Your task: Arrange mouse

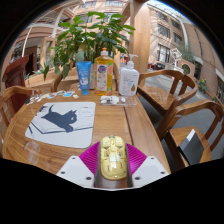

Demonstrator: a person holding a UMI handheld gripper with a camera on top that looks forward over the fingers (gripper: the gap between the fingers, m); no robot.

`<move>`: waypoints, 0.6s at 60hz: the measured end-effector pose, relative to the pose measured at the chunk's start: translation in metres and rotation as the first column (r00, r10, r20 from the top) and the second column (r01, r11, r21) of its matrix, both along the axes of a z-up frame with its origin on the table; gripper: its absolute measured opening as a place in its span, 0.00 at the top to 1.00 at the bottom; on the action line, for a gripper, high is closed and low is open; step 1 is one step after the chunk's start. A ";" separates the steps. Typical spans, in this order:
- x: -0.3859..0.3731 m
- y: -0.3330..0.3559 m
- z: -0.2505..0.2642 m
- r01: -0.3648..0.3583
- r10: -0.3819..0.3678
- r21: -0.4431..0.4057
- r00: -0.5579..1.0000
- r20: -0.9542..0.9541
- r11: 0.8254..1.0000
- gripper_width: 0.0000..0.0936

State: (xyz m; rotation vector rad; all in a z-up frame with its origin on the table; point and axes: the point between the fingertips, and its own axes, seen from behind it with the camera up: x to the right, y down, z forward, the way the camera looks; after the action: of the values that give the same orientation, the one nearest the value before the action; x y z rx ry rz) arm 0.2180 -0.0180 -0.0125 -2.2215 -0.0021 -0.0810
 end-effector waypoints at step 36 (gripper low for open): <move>-0.063 0.078 0.228 0.008 0.016 0.377 0.998 -0.063 0.926 0.61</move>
State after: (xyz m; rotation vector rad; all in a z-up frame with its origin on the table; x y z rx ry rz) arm 0.1554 0.0598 0.2157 -1.8367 0.0414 -0.0055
